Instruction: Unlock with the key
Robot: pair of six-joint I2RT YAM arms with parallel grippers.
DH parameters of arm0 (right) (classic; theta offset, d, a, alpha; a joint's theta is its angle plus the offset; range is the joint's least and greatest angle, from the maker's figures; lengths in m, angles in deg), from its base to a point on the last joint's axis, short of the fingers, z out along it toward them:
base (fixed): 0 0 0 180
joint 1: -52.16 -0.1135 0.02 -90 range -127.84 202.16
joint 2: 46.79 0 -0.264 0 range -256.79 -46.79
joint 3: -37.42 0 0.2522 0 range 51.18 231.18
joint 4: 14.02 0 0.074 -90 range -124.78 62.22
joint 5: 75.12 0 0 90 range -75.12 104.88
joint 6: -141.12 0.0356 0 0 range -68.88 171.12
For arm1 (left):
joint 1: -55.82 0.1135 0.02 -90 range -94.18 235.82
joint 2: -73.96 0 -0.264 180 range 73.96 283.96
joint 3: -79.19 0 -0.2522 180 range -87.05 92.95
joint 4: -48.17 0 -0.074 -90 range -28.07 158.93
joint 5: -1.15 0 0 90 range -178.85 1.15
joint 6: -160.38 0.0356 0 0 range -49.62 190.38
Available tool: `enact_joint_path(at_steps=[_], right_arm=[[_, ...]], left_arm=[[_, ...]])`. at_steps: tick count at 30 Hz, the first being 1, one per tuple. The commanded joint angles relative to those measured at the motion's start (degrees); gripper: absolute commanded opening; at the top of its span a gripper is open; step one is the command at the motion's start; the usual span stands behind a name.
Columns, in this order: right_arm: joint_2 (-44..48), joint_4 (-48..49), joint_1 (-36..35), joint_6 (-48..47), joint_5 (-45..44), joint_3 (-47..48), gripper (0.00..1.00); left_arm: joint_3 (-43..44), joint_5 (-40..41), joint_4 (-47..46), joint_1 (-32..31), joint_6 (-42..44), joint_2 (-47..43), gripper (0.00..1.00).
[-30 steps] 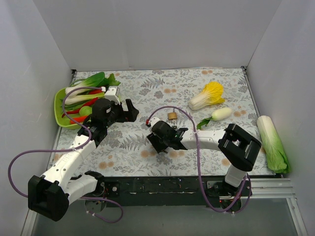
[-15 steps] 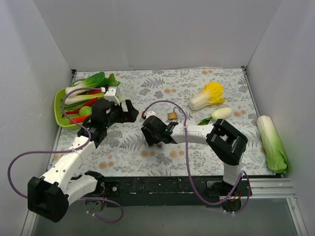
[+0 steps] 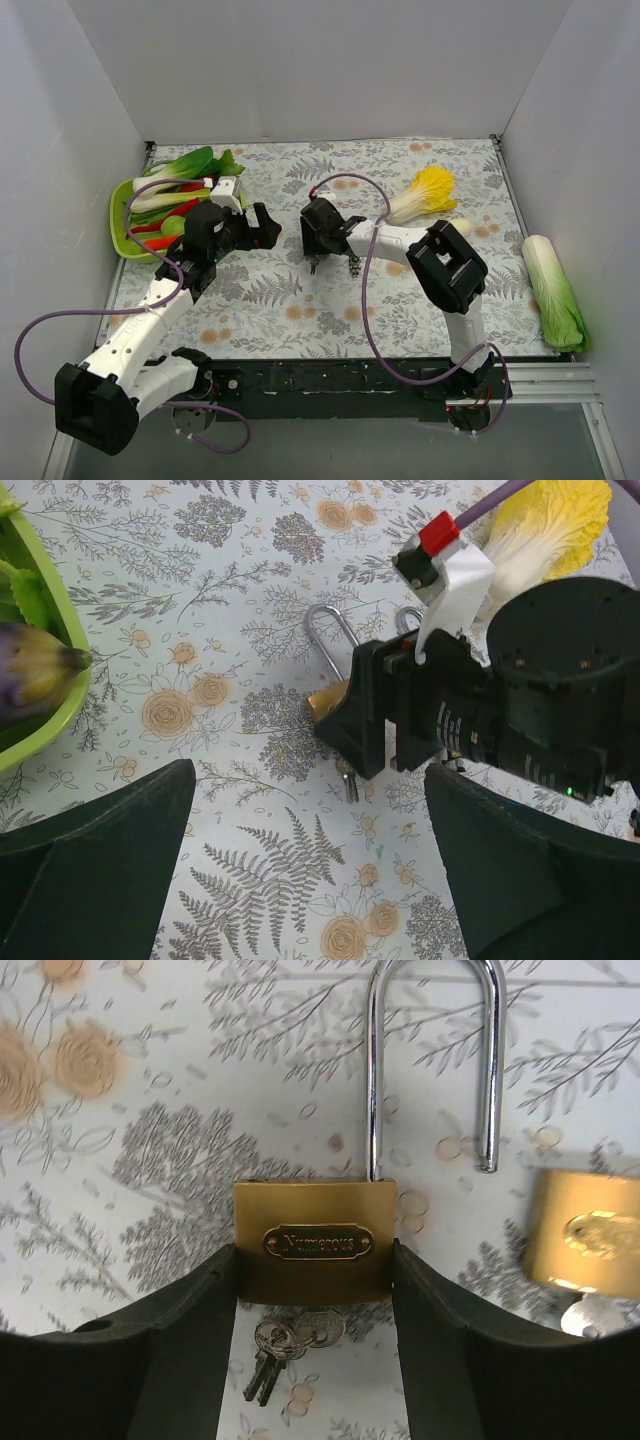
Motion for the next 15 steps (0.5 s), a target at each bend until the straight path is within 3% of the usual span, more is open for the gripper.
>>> enact_joint_path(at_steps=[1, 7, 10, 14, 15], right_arm=[[-2.33, 0.60, 2.29, 0.49, -1.88, 4.56, 0.08], [-4.79, -0.54, 3.70, -1.97, -1.88, 7.73, 0.08], [-5.06, -0.81, 3.70, -2.15, -1.45, 7.82, 0.16], [-4.45, -0.72, 3.70, -2.15, -0.65, 7.12, 0.49], [-3.84, -0.54, 3.62, -2.24, -0.48, 6.68, 0.54]], left_arm=[[-0.42, -0.04, -0.84, 0.27, 0.35, -1.88, 0.98], [-0.42, -0.21, -0.84, 0.18, 0.26, -1.71, 0.98], [-0.59, -0.30, -0.92, 0.19, 0.18, -1.71, 0.98], [-0.59, -0.30, -0.92, 0.27, 0.09, -1.53, 0.98], [-0.51, -0.30, -0.84, 0.19, 0.09, -1.45, 0.98]])
